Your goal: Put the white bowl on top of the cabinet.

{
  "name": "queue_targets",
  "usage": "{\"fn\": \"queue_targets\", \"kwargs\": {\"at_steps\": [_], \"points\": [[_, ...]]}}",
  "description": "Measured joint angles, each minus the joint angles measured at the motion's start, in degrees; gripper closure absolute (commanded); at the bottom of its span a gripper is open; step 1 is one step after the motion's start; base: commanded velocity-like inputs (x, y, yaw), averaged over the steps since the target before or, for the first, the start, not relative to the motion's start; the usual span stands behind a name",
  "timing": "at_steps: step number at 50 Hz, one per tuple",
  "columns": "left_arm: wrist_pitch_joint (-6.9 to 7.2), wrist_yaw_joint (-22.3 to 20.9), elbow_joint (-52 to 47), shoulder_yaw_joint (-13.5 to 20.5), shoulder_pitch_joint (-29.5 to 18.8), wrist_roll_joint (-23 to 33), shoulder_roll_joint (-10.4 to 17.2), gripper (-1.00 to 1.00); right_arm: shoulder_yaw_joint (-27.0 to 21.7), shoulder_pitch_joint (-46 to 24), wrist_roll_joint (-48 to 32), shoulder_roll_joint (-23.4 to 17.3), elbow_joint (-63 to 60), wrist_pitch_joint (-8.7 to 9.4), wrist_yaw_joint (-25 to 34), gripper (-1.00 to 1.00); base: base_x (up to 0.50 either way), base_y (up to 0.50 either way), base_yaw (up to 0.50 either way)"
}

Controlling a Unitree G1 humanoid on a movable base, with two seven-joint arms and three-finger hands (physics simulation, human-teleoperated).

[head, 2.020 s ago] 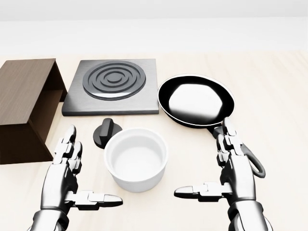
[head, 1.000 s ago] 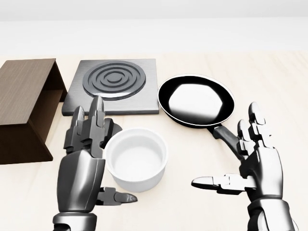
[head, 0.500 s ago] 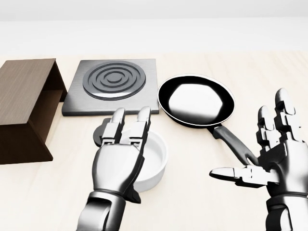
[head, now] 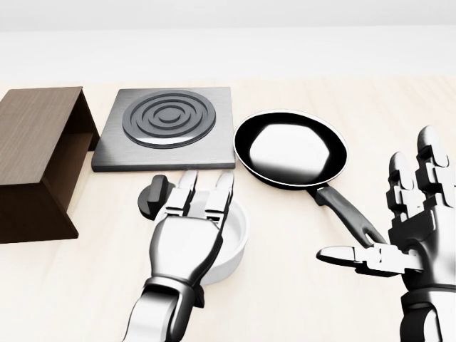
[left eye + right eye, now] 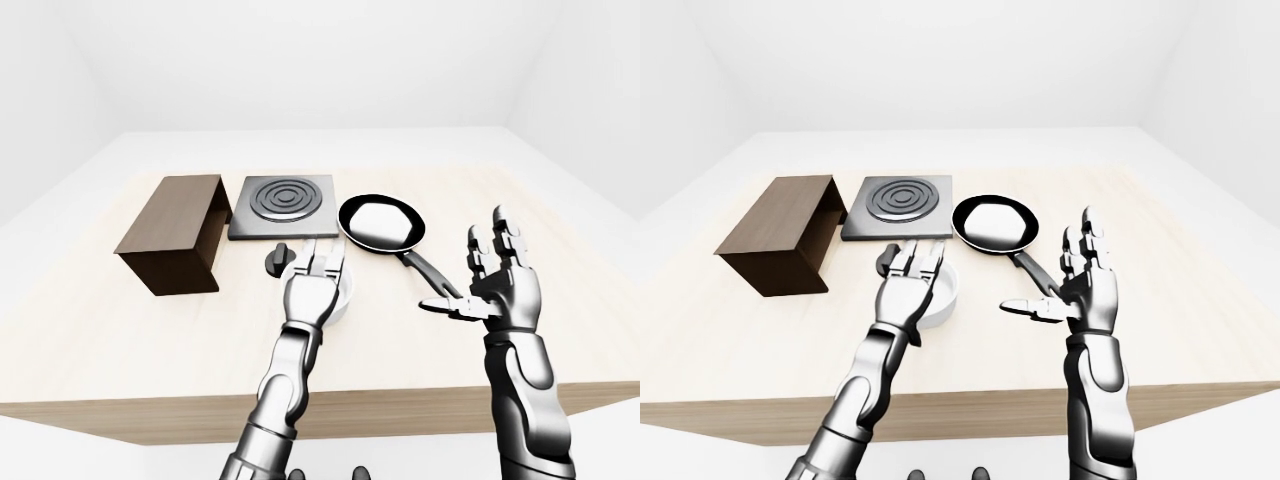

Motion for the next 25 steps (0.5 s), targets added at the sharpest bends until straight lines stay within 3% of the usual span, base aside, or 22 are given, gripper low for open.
{"fn": "queue_targets", "kwargs": {"at_steps": [25], "points": [[0.00, -3.31, 3.79, 1.17, -0.79, 1.72, 0.90, -1.00, 0.15, 0.15, 0.16, 0.07, -0.16, 0.00, 0.25, -1.00, 0.00, 0.00, 0.00]]}}
